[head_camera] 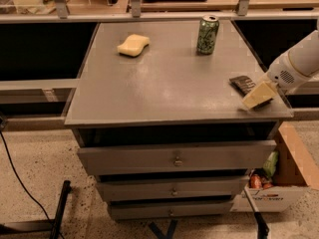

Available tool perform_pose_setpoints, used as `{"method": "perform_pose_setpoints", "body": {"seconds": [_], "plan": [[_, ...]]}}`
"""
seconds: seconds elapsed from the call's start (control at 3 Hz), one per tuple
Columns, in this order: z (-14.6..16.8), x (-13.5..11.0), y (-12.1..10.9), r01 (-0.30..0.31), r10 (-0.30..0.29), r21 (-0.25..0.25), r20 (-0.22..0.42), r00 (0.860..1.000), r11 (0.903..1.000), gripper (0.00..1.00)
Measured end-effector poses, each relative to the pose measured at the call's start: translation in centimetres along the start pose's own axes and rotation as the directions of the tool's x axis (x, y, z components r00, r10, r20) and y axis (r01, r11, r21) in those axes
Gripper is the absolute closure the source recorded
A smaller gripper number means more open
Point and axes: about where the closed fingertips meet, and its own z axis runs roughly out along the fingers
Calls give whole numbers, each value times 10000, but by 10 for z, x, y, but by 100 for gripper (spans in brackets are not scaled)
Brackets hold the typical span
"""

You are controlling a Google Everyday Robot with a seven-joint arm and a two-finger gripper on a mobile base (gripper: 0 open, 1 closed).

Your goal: Move rxbar chocolate near green can

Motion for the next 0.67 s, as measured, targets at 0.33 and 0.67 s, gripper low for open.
{"method": "perform_pose_setpoints", "body": {"seconds": [0.33, 0.67], "plan": [[0, 0, 0, 16, -16, -38, -17, 10000, 10000, 64], [-5, -3, 0, 17, -17, -38, -18, 10000, 10000, 87]]}}
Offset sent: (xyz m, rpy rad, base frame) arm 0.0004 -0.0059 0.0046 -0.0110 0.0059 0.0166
